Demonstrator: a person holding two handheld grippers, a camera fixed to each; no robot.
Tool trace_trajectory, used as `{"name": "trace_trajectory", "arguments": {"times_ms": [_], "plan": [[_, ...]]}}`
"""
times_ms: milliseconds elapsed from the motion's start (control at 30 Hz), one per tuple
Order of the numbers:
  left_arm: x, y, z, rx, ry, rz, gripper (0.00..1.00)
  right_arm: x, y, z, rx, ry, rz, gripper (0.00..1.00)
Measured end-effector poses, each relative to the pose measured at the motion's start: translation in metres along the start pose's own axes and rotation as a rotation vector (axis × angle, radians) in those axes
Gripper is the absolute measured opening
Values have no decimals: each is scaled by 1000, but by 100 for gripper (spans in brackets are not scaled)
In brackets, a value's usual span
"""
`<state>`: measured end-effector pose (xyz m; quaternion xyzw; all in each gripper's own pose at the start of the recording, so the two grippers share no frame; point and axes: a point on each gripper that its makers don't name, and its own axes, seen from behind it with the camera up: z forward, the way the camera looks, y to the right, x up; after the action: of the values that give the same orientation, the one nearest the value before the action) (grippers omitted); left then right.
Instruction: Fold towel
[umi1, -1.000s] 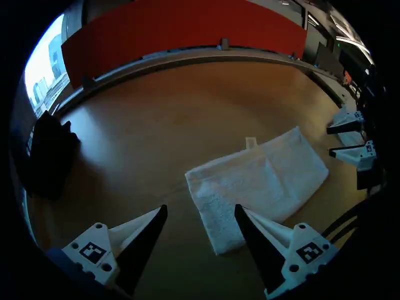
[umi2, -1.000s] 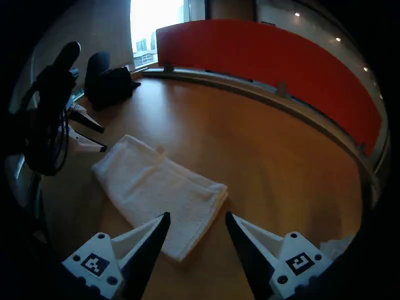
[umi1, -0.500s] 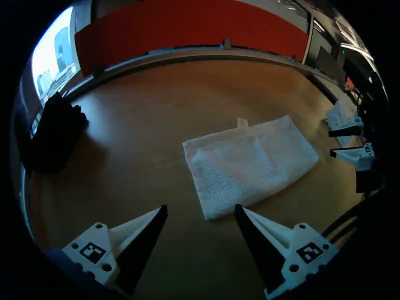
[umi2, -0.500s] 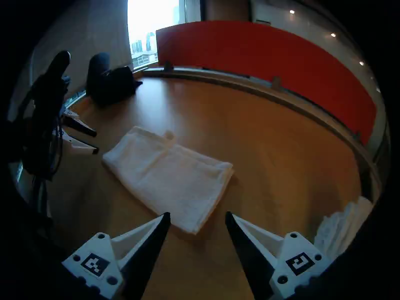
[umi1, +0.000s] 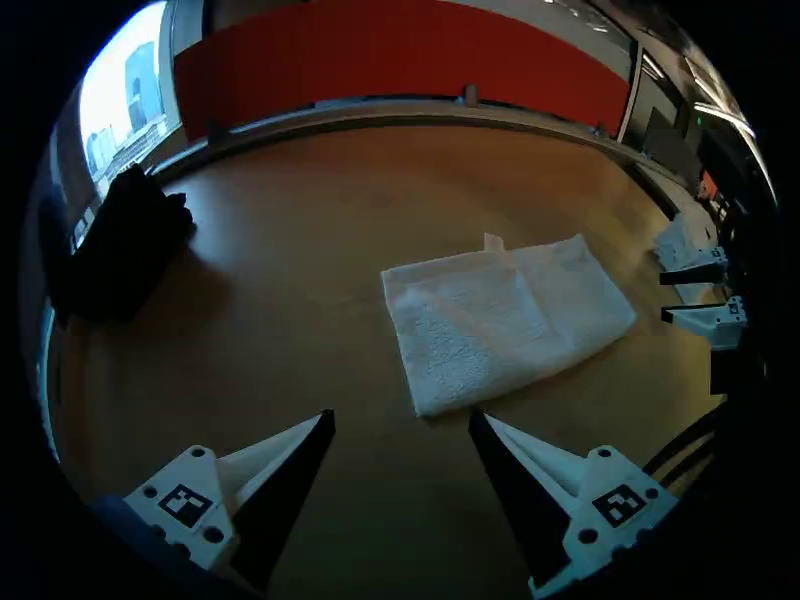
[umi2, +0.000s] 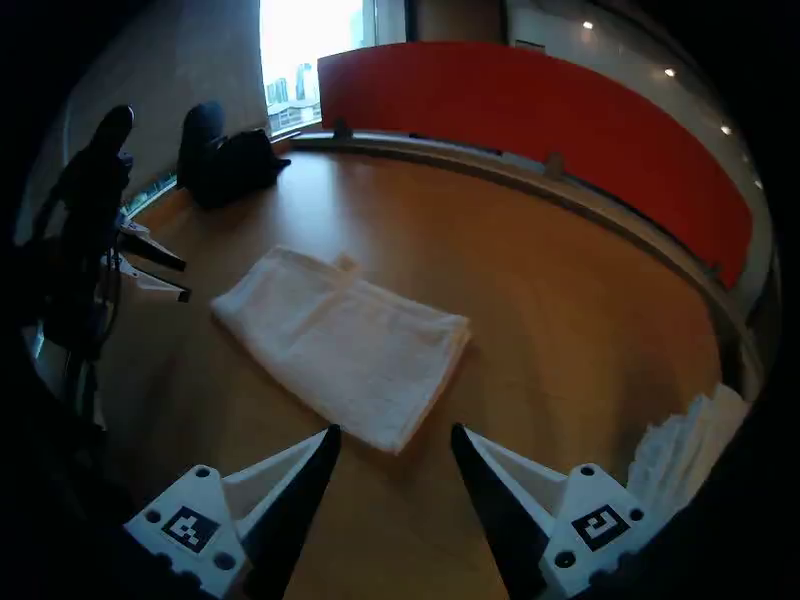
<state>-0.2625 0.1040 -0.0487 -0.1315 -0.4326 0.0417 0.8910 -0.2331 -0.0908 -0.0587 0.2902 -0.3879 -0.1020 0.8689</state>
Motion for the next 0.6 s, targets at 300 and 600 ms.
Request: {"name": "trace_trajectory", "arguments": {"times_ms": [300,600], "plan": [[-12,-8,-18,31,9,-45,100,-3,-4,6,32,-19,-37,85],[-26,-20,-37,64,15,-89,100,-5,-4,13,52,-37,-68,85]]}}
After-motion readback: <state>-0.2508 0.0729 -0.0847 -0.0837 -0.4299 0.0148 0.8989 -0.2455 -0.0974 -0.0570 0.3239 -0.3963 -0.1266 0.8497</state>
